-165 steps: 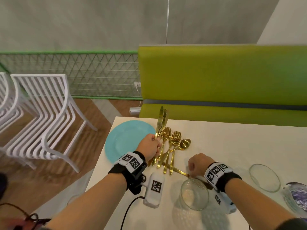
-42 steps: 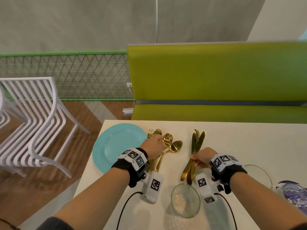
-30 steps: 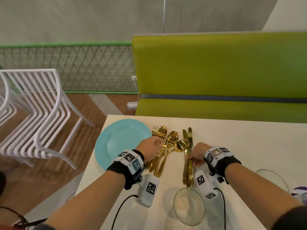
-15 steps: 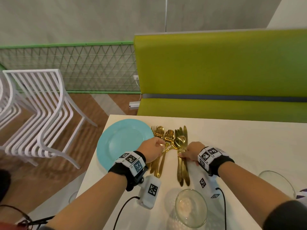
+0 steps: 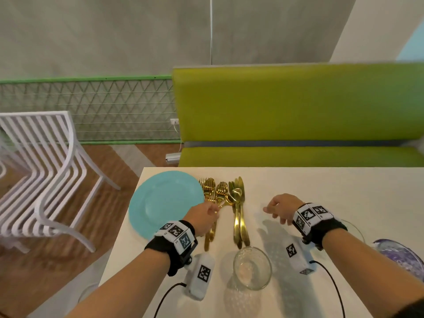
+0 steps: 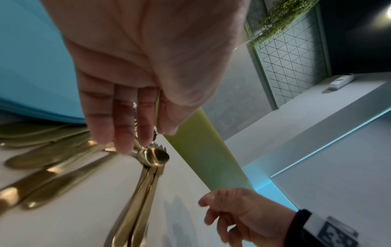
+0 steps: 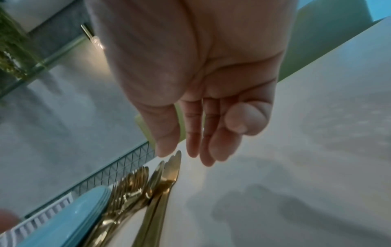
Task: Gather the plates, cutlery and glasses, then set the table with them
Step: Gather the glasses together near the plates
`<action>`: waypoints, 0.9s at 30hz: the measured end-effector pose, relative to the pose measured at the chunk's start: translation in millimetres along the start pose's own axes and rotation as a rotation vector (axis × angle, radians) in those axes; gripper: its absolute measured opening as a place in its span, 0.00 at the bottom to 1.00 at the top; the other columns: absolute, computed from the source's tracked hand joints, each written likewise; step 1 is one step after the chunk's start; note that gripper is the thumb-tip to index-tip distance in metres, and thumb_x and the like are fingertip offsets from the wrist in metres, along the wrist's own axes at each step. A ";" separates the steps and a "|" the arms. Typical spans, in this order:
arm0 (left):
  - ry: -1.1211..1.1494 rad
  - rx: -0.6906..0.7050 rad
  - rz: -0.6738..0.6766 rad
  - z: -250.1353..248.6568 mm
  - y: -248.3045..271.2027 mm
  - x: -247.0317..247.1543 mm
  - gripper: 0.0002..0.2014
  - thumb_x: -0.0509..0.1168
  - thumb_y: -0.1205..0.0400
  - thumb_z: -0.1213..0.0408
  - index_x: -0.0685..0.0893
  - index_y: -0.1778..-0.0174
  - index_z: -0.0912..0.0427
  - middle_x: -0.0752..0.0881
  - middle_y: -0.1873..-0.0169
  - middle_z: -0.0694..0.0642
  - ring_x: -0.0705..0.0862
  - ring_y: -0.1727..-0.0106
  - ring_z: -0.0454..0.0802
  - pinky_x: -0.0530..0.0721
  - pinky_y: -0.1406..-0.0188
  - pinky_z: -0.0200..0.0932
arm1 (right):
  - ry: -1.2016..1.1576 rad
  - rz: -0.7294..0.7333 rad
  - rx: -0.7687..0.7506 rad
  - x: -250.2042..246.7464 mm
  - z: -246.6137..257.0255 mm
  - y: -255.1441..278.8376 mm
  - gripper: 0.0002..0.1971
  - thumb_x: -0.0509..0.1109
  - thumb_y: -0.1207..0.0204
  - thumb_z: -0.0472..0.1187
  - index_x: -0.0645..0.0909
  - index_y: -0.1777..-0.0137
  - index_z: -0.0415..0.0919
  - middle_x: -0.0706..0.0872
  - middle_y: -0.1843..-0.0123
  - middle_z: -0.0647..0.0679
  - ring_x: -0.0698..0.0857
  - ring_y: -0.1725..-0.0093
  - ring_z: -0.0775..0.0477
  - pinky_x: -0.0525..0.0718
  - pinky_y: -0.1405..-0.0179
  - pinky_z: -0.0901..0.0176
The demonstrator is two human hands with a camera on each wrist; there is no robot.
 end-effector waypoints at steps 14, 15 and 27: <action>-0.169 0.083 0.196 24.1 59.0 99.4 0.58 0.82 0.39 0.61 0.53 0.19 0.55 0.66 0.22 0.57 0.69 0.23 0.56 0.71 0.24 0.53 | -0.472 -0.303 0.104 37.7 -75.1 118.1 0.05 0.68 0.23 0.43 0.80 0.58 0.43 0.84 0.61 0.49 0.80 0.73 0.52 0.75 0.78 0.65; -0.150 0.118 0.165 22.8 60.7 103.3 0.57 0.83 0.41 0.59 0.56 0.20 0.55 0.68 0.24 0.56 0.70 0.24 0.55 0.72 0.25 0.53 | -0.491 -0.314 0.125 46.3 -85.6 126.1 0.06 0.68 0.23 0.43 0.80 0.60 0.43 0.84 0.61 0.49 0.80 0.73 0.52 0.74 0.79 0.65; -0.020 0.228 -0.076 8.9 67.0 109.4 0.42 0.82 0.39 0.59 0.71 0.29 0.56 0.80 0.35 0.53 0.78 0.33 0.52 0.74 0.38 0.39 | -0.620 -0.459 0.430 74.8 -181.6 145.9 0.21 0.72 0.26 0.43 0.74 0.34 0.39 0.86 0.46 0.40 0.85 0.53 0.41 0.84 0.53 0.54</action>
Point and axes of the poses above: each hand's wrist, its own y-axis away from the middle knuckle, its own x-axis out of the palm, z = x × y, the point moved 10 cm from there along -y, towards the middle knuckle
